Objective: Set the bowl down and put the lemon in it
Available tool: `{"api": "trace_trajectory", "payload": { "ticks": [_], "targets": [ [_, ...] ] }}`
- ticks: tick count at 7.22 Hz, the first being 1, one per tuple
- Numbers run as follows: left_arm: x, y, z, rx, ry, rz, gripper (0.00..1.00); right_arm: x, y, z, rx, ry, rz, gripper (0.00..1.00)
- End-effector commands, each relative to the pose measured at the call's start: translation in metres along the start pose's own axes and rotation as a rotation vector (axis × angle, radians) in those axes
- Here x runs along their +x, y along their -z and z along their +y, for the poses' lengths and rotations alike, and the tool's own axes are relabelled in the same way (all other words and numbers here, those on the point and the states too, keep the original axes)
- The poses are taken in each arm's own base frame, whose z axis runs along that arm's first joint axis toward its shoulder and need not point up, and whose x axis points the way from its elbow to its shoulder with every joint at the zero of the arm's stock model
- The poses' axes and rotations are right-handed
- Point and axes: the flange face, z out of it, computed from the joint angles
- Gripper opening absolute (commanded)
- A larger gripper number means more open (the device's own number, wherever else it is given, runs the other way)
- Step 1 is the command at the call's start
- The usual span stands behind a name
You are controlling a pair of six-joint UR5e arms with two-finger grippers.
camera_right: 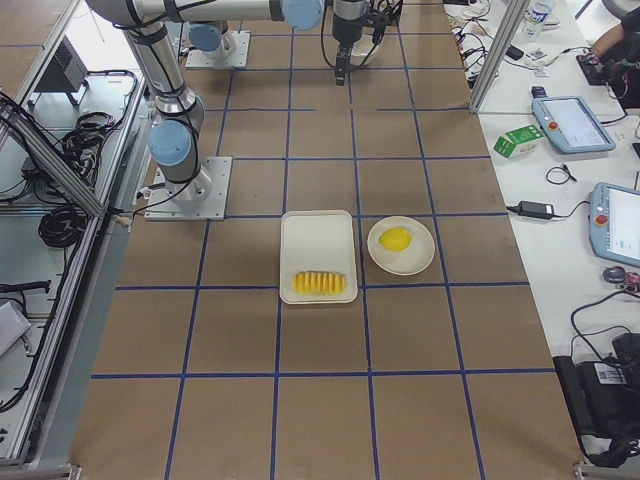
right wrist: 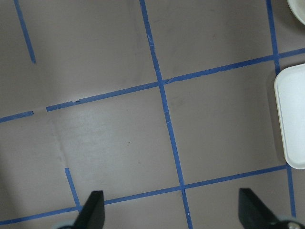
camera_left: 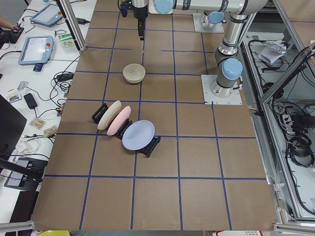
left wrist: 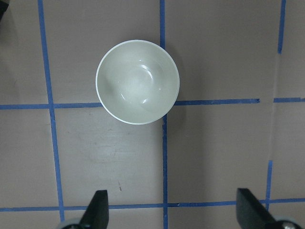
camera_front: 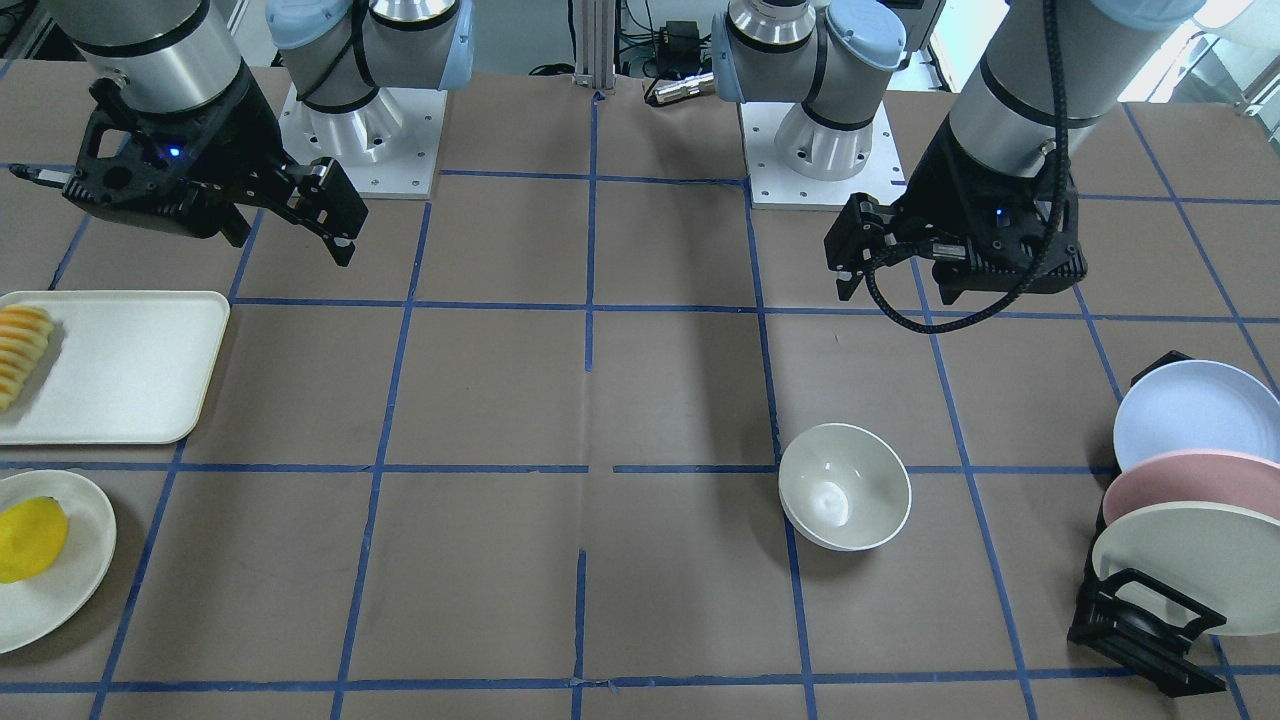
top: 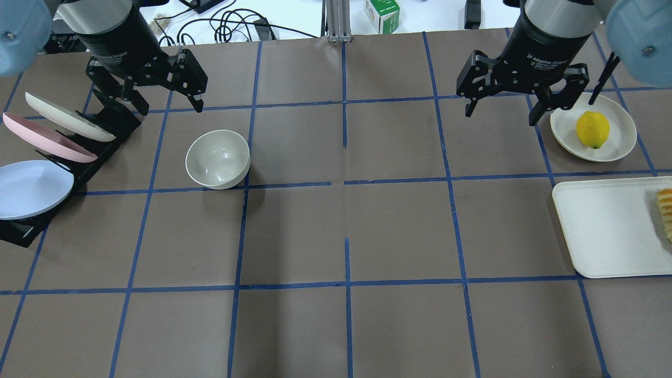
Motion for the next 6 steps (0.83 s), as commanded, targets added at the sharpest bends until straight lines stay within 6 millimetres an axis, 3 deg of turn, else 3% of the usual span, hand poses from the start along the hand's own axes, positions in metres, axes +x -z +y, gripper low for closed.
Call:
{"api": "trace_trajectory", "payload": {
  "ticks": [1, 2, 3, 4, 6],
  "targets": [
    [0.000, -0.002, -0.002, 0.001, 0.000, 0.005, 0.94, 0.000, -0.001, 0.000, -0.004, 0.000, 0.006, 1.00],
    [-0.001, -0.007, -0.003, -0.007, 0.000, -0.002, 0.94, 0.000, 0.000, 0.001, -0.001, 0.001, 0.007, 1.00],
    [-0.015, -0.014, -0.016, 0.003, -0.004, 0.000, 0.96, -0.002, -0.001, 0.001, -0.001, 0.004, 0.006, 1.00],
    [-0.035, -0.040, -0.035, -0.004, -0.035, 0.009, 0.96, -0.001, -0.003, 0.000, -0.007, 0.003, 0.007, 1.00],
    [-0.045, -0.091, -0.073, -0.004, -0.043, 0.003, 0.96, 0.000, -0.011, -0.009, -0.010, 0.016, 0.009, 1.00]
  ]
}}
